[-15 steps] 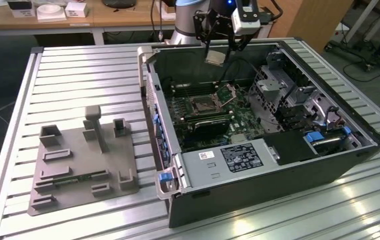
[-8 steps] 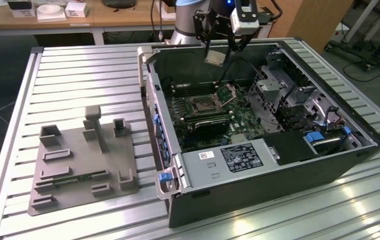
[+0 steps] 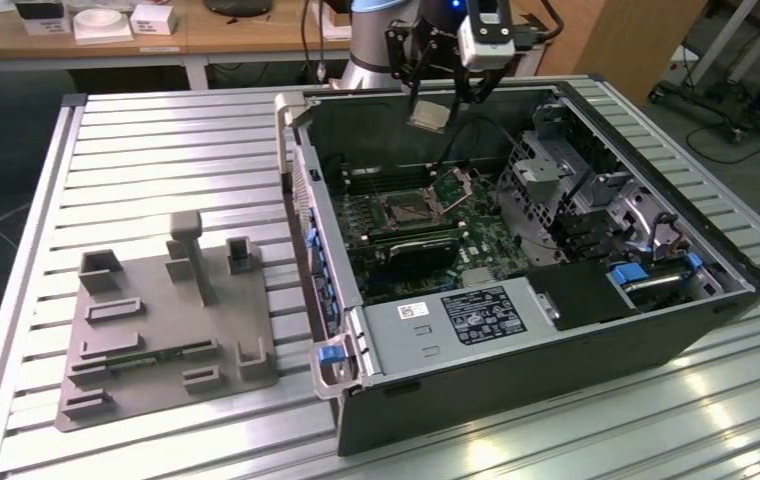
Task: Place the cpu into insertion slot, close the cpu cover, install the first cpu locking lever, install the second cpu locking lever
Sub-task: 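Place the cpu into insertion slot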
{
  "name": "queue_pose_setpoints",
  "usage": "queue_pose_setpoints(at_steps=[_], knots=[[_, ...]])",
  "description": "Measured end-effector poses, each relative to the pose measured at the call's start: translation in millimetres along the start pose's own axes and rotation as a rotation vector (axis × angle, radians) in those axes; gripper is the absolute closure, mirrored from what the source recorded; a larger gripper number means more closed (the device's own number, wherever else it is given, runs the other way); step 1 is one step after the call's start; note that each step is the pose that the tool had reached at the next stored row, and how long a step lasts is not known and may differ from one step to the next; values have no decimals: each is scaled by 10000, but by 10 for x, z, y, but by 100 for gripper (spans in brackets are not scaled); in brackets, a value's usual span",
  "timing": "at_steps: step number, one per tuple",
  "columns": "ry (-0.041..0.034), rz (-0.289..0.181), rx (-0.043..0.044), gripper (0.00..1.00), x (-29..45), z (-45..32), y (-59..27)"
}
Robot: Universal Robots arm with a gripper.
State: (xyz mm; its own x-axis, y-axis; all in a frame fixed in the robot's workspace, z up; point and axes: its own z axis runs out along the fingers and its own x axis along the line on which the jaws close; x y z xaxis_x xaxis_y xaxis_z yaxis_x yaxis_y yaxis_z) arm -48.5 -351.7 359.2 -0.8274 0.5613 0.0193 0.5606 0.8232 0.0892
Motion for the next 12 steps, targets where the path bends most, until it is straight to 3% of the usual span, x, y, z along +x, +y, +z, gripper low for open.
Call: queue_pose_setpoints(at_steps=[12], knots=[[-40, 439, -8, 45, 42, 1, -29]])
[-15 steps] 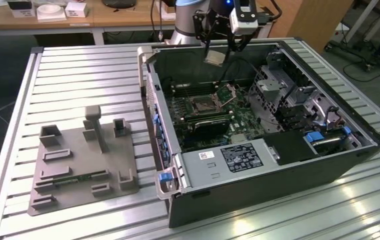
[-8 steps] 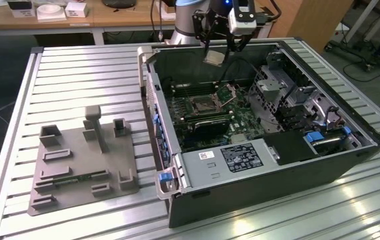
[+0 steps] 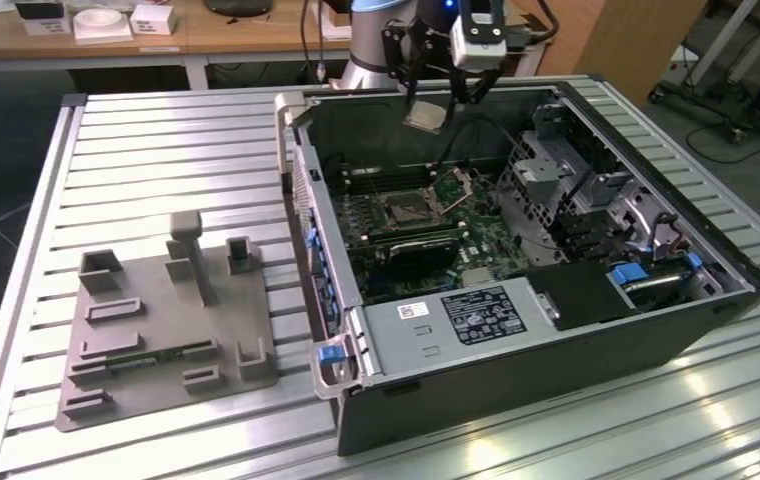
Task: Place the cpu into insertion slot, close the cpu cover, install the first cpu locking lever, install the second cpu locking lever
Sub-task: 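Place the cpu into insertion slot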
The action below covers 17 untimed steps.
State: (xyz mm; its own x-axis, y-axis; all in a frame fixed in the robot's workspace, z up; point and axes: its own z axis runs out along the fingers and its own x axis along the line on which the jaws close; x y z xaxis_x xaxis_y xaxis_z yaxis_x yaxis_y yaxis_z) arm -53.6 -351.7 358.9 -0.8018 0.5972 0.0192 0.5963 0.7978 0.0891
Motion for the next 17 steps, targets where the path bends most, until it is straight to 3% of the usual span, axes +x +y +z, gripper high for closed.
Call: queue_pose_setpoints(at_steps=[17], knots=[[-264, 2955, -58, 45, 0, 61, -6]])
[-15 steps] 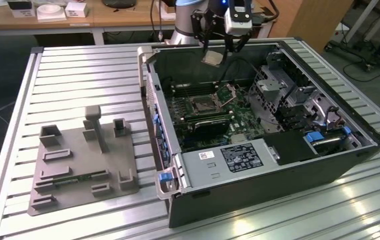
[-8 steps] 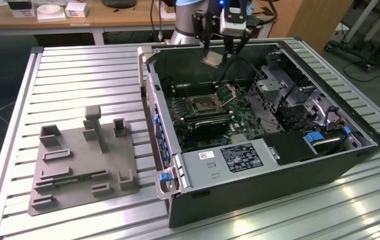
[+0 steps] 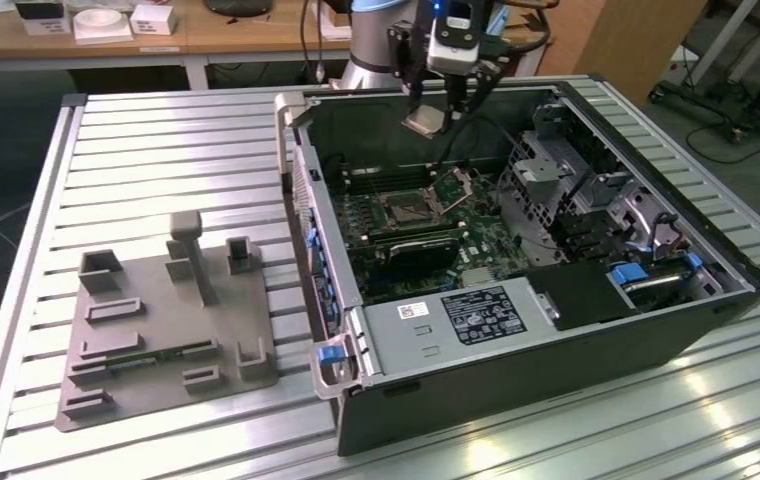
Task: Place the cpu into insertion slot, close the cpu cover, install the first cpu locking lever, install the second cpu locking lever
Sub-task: 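Place the cpu into insertion slot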
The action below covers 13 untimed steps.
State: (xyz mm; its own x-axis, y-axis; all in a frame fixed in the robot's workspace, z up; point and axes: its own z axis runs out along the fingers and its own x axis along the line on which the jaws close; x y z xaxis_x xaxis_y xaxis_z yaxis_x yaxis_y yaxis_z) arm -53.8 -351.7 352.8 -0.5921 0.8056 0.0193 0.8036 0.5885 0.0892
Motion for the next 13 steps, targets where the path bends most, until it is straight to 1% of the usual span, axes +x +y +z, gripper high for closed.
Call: queue_pose_setpoints(at_steps=[1, 3, 13], knots=[[-14, 154, -3, 45, 0, 2, 0], [-28, 310, -4, 45, 1, 3, -3], [-31, 341, -6, 45, 1, 4, -3]])
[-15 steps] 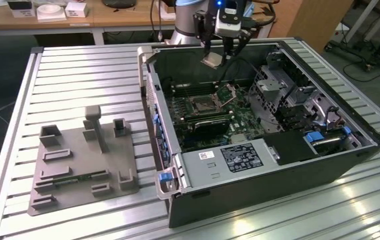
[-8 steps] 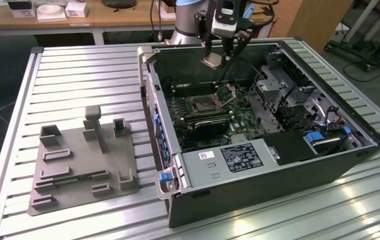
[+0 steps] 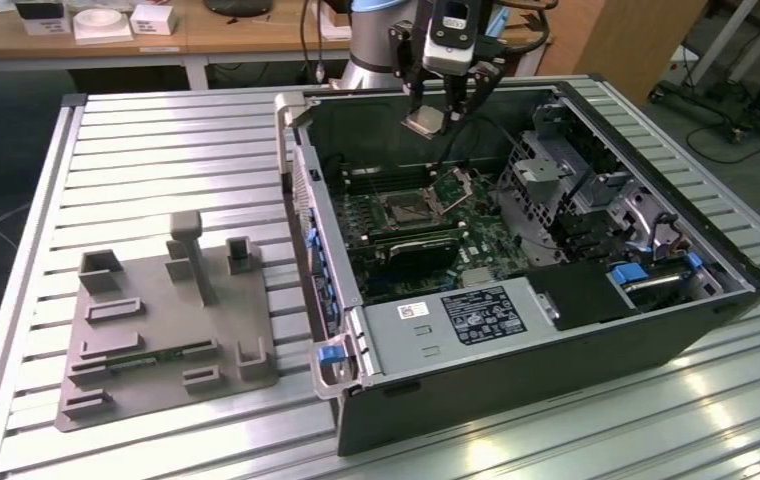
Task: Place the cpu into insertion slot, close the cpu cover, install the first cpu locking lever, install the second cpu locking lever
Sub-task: 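Place the cpu into insertion slot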
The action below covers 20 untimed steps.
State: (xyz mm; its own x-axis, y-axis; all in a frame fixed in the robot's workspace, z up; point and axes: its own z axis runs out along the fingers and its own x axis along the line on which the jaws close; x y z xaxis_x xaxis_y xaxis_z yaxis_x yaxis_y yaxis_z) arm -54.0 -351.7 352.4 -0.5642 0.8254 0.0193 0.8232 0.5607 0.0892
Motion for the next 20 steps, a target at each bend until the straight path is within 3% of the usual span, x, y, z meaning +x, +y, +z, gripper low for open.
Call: queue_pose_setpoints(at_steps=[12, 20], knots=[[-33, 367, -8, 45, 0, 3, 0], [-102, 1147, -23, 45, 0, 12, -1]])
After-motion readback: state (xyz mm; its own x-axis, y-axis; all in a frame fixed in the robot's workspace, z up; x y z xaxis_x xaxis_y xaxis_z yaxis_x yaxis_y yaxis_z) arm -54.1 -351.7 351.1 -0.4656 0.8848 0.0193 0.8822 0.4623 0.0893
